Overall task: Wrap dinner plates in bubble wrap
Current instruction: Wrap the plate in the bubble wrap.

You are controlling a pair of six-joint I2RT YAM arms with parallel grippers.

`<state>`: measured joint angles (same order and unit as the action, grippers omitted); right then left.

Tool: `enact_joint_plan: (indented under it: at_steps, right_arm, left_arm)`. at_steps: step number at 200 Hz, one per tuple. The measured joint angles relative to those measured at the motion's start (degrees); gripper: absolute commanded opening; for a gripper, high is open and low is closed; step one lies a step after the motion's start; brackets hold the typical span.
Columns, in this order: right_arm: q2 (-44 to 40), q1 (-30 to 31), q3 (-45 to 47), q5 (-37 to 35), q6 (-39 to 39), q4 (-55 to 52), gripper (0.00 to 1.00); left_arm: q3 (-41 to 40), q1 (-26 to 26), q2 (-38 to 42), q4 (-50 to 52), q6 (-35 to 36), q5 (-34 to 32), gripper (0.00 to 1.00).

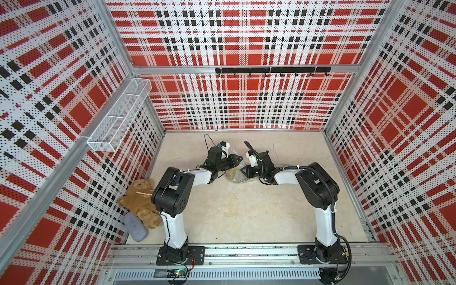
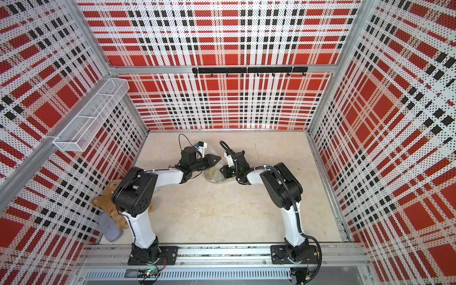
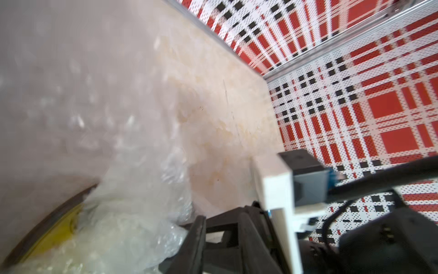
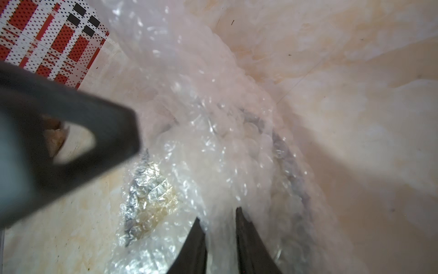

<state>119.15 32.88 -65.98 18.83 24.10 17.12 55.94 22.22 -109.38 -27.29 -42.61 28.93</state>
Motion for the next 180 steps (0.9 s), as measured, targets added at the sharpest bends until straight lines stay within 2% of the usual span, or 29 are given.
enact_joint_plan:
  at_steps: [67, 101, 128, 149, 180]
  right_arm:
    - [-2.82, 0.0, 3.15, 2.03, -9.07, 0.48, 0.26]
    - [-5.2, 0.0, 4.87, 2.89, -14.32, -0.15, 0.26]
    - [-5.4, 0.0, 4.63, 2.86, -15.61, -1.05, 0.25]
    - [-5.35, 0.0, 3.72, 2.38, -16.13, -2.97, 0.23]
    - [-5.03, 0.11, 3.34, 2.38, -17.07, -3.91, 0.24]
  left_arm:
    - [-1.38, 0.46, -2.8, 7.19, 3.21, -6.05, 0.25]
    - [-1.57, -0.07, -3.32, 7.87, 3.96, -6.73, 0.24]
    - [-1.81, -0.11, -2.99, 7.96, 4.26, -7.02, 0.24]
    - [-5.33, -0.11, 0.79, 7.8, 5.01, -6.95, 0.28]
    - [-11.26, -0.46, 12.74, 7.17, 6.99, -6.71, 0.35]
